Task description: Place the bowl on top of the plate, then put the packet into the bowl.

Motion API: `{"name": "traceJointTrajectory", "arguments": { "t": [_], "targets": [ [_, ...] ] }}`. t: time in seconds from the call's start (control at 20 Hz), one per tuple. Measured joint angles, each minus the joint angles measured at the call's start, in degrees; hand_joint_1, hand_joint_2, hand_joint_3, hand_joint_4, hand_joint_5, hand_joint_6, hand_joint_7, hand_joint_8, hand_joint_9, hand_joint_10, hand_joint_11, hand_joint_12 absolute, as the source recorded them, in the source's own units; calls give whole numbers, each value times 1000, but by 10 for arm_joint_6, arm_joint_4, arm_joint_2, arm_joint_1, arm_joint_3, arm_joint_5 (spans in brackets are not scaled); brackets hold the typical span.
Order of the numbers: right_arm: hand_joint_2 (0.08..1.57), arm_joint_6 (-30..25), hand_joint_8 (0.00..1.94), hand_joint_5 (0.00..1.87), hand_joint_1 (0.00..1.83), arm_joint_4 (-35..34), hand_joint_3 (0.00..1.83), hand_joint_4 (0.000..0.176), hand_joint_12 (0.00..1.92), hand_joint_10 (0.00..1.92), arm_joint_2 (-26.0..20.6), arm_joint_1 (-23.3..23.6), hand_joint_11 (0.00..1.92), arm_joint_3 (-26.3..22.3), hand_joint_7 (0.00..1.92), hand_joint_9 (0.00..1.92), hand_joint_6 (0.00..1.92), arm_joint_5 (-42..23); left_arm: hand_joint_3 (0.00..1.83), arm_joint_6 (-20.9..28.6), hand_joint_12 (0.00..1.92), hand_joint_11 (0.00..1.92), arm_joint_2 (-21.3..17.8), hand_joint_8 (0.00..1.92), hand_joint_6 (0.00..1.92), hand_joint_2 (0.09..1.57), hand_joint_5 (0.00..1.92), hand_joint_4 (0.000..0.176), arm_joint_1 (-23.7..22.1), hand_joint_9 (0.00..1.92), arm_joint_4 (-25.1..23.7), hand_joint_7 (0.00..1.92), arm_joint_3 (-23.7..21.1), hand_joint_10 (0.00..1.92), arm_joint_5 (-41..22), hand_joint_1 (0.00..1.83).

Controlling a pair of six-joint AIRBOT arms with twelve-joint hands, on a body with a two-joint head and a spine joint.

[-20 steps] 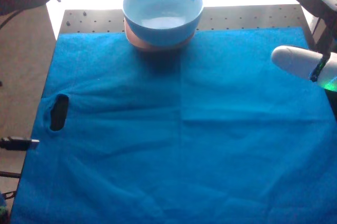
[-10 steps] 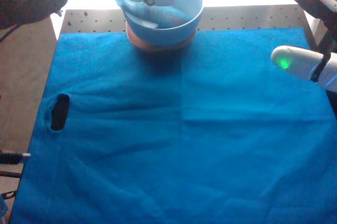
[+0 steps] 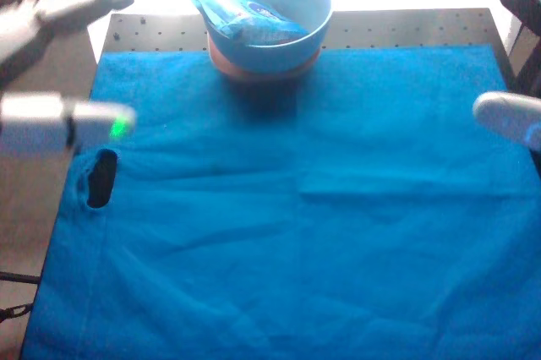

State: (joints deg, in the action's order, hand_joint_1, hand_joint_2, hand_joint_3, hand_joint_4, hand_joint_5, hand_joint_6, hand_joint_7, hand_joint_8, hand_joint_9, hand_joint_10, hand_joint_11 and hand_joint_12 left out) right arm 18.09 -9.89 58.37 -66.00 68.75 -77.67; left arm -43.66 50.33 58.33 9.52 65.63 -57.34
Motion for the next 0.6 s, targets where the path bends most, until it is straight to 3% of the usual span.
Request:
{"name": "traceJointTrajectory", "arguments": {
  "t": [0.05, 0.1, 0.15, 0.2, 0.25, 0.3, 0.35, 0.4, 0.45, 0.5, 0.55, 0.6],
  "targets": [
    [1063, 0, 0, 0, 479, 0, 0, 176, 0, 0, -10, -24, 0, -16, 0, 0, 0, -16, 0, 0, 141, 2, -4, 0, 0, 903, 136, 79, 56, 42, 28, 95, -28, 3, -66, 693],
    [1063, 0, 0, 0, 479, -5, 0, 176, 0, 0, -19, -41, 0, -28, 0, 0, 0, -21, 0, 1, 141, 2, -4, 0, 0, 903, 136, 79, 89, 42, 47, 95, -49, 3, -113, 693],
    [1045, 0, 0, 0, 485, -20, 0, 176, 0, 0, -28, -61, 0, -42, 0, 0, 0, -35, 0, 11, 139, 31, -4, 0, 0, 850, 50, 66, 119, 19, 56, 31, -63, 0, -167, 590],
    [1029, 0, 0, 0, 484, -38, 0, 176, 0, 0, -36, -83, 0, -55, 0, 0, 0, -59, 0, 20, 164, 84, -2, 0, 0, 837, 30, 36, 140, 30, 61, 14, -73, 5, -217, 543],
    [1029, 0, 0, 0, 484, -50, 0, 176, 0, 0, -43, -101, 0, -64, 0, 0, 0, -78, 0, 29, 164, 84, 5, 0, 0, 837, 30, 36, 151, 30, 71, 14, -78, 5, -257, 543],
    [1046, 0, 0, 5, 535, -76, 0, 176, 0, 0, -48, -125, 0, -74, 0, 0, 2, -104, 2, 34, 179, 102, 17, 5, 12, 867, 50, 82, 162, 47, 89, 24, -86, 9, -302, 510],
    [1046, 0, 0, 5, 535, -84, 0, 176, 0, 0, -48, -132, 0, -77, 0, 0, 2, -116, 2, 35, 179, 102, 18, 5, 12, 867, 50, 82, 165, 47, 89, 24, -88, 9, -309, 510],
    [1032, 0, 0, 0, 496, -92, 0, 176, 0, 0, -48, -136, 0, -80, 0, 0, 0, -124, 0, 35, 177, 81, 20, 16, 11, 860, 58, 99, 167, 38, 89, 58, -92, 3, -317, 470],
    [1043, 0, 0, 0, 492, -94, 0, 176, 0, 0, -48, -135, 0, -80, 0, 0, 0, -126, 2, 37, 183, 86, 23, 7, 9, 866, 57, 86, 168, 31, 85, 43, -92, 0, -323, 488],
    [1043, 0, 0, 0, 492, -92, 0, 176, 0, 0, -47, -135, 0, -80, 0, 0, 0, -129, 2, 39, 183, 86, 24, 7, 9, 866, 57, 86, 169, 31, 84, 43, -92, 0, -330, 488],
    [1045, 0, 0, 0, 478, -90, 0, 176, 0, 0, -47, -135, 0, -80, 0, 0, 0, -132, 14, 41, 186, 80, 24, 1, 1, 902, 17, 93, 170, 5, 83, 8, -92, 0, -333, 484],
    [1049, 0, 0, 0, 475, -89, 2, 176, 0, 0, -47, -135, 0, -80, 0, 0, 0, -136, 9, 48, 194, 78, 24, 0, 3, 907, 18, 124, 170, 18, 87, 0, -92, 6, -340, 539]
  ]
}}
